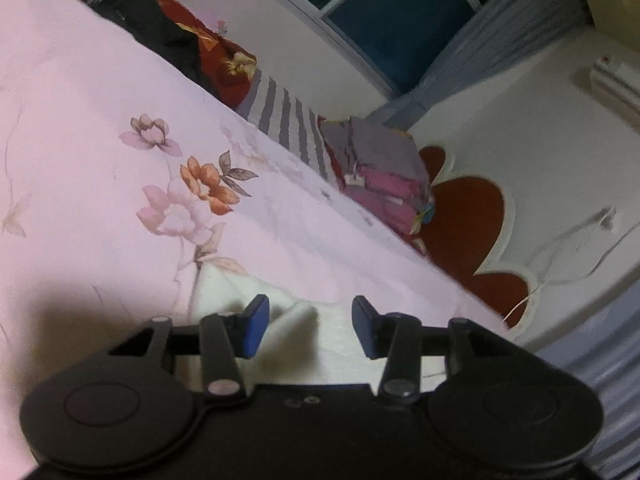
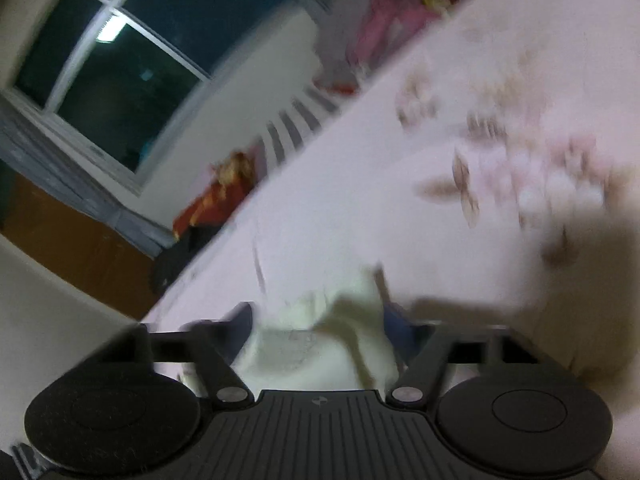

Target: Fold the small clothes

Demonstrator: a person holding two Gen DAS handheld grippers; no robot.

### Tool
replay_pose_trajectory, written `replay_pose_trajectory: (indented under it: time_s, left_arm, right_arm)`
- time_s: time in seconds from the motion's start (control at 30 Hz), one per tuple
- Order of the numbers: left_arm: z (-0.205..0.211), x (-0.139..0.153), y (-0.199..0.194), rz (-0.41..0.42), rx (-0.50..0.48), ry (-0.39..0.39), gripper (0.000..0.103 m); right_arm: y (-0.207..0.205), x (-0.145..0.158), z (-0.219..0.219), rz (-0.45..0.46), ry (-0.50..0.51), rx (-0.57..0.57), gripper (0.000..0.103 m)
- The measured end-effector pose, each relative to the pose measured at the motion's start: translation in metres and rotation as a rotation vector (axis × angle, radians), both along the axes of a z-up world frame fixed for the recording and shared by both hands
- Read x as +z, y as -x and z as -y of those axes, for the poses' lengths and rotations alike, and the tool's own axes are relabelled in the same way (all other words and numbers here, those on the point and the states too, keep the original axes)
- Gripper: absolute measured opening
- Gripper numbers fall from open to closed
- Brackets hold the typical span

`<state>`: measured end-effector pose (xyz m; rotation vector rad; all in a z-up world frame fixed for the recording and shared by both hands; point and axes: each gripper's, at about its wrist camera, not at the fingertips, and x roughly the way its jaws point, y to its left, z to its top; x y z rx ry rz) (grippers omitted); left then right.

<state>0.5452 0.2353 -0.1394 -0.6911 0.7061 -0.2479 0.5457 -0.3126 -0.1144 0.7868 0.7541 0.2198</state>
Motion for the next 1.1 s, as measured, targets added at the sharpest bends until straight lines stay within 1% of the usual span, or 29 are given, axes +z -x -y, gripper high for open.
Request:
replay_pose_trajectory:
  time_s: [0.03, 0.1, 0.13, 0.17, 0.2, 0.27, 0.3, 0.33, 0.4, 0.43, 0.47, 0.5, 0.53, 0.57, 0.6, 0.63, 0.67, 0.7, 0.83, 0.93, 1.0, 1.1]
  left_arm:
    - [0.0, -0.001, -0.003, -0.003, -0.011, -0.019, 0.043]
    - [0.003, -0.003, -0.008, -0.019, -0.042, -0.073, 0.042]
    - [0.005, -0.004, -0.01, -0.023, -0.059, -0.107, 0.041]
    - [0.008, -0.005, -0.011, -0.022, -0.081, -0.133, 0.041]
    - [0.01, -0.007, -0.013, -0.022, -0.104, -0.142, 0.041]
    - [0.015, -0.008, -0.015, -0.013, -0.138, -0.15, 0.04]
    - [0.019, -0.008, -0.016, -0.012, -0.151, -0.174, 0.039]
    - [0.024, -0.01, -0.018, -0.015, -0.162, -0.214, 0.036]
    - [0.033, -0.011, -0.02, -0.02, -0.194, -0.287, 0.021]
    - [0.036, -0.012, -0.021, -0.014, -0.217, -0.3, 0.006]
    - [0.038, -0.01, -0.018, 0.017, -0.225, -0.31, 0.006]
    - [0.04, -0.005, -0.013, 0.067, -0.215, -0.33, 0.006]
    - [0.04, -0.001, -0.006, 0.117, -0.191, -0.332, 0.006]
    - [0.037, 0.003, 0.0, 0.151, -0.165, -0.309, 0.006]
    - [0.035, 0.006, 0.003, 0.17, -0.136, -0.301, 0.006]
    - [0.033, 0.006, 0.004, 0.172, -0.125, -0.292, 0.006]
    - [0.031, 0.005, 0.001, 0.161, -0.129, -0.273, 0.006]
    - [0.032, 0.003, -0.002, 0.145, -0.132, -0.275, 0.006]
    - [0.038, -0.004, -0.012, 0.082, -0.132, -0.327, 0.006]
    - [0.037, -0.007, -0.016, 0.06, -0.12, -0.332, 0.006]
    - [0.037, -0.012, -0.021, 0.036, -0.122, -0.338, 0.006]
    - [0.038, -0.023, -0.026, 0.015, -0.125, -0.351, 0.007]
  right_arm:
    - [0.0, 0.003, -0.001, 0.008, 0.011, 0.018, 0.071]
    - [-0.003, 0.006, -0.008, 0.015, 0.065, 0.066, 0.071]
    - [-0.004, 0.008, -0.012, 0.023, 0.102, 0.097, 0.068]
    - [-0.006, 0.008, -0.019, 0.024, 0.146, 0.134, 0.057]
    - [-0.009, 0.007, -0.027, 0.016, 0.191, 0.17, 0.05]
    - [-0.013, 0.003, -0.044, -0.003, 0.309, 0.236, 0.043]
    - [-0.013, 0.0, -0.052, -0.005, 0.364, 0.265, 0.041]
    - [-0.013, -0.002, -0.061, -0.004, 0.408, 0.296, 0.038]
    - [-0.009, -0.006, -0.073, 0.013, 0.486, 0.334, 0.018]
    - [-0.005, -0.008, -0.076, 0.025, 0.515, 0.344, 0.013]
    - [-0.002, -0.007, -0.079, 0.042, 0.536, 0.349, 0.002]
    - [0.0, -0.006, -0.081, 0.059, 0.558, 0.347, 0.002]
    - [0.004, -0.004, -0.082, 0.077, 0.585, 0.339, 0.002]
    - [0.008, -0.002, -0.083, 0.102, 0.599, 0.323, 0.002]
    - [0.012, 0.001, -0.082, 0.123, 0.596, 0.295, 0.002]
    - [0.015, 0.003, -0.078, 0.137, 0.585, 0.26, 0.001]
    - [0.017, 0.003, -0.075, 0.143, 0.572, 0.225, 0.001]
    - [0.017, 0.002, -0.072, 0.143, 0.568, 0.211, 0.001]
    - [0.011, -0.004, -0.078, 0.118, 0.562, 0.22, 0.001]
    - [0.005, -0.004, -0.077, 0.111, 0.543, 0.208, 0.001]
    - [-0.004, -0.004, -0.079, 0.105, 0.551, 0.216, 0.001]
    - [-0.013, -0.017, -0.082, 0.071, 0.57, 0.226, 0.002]
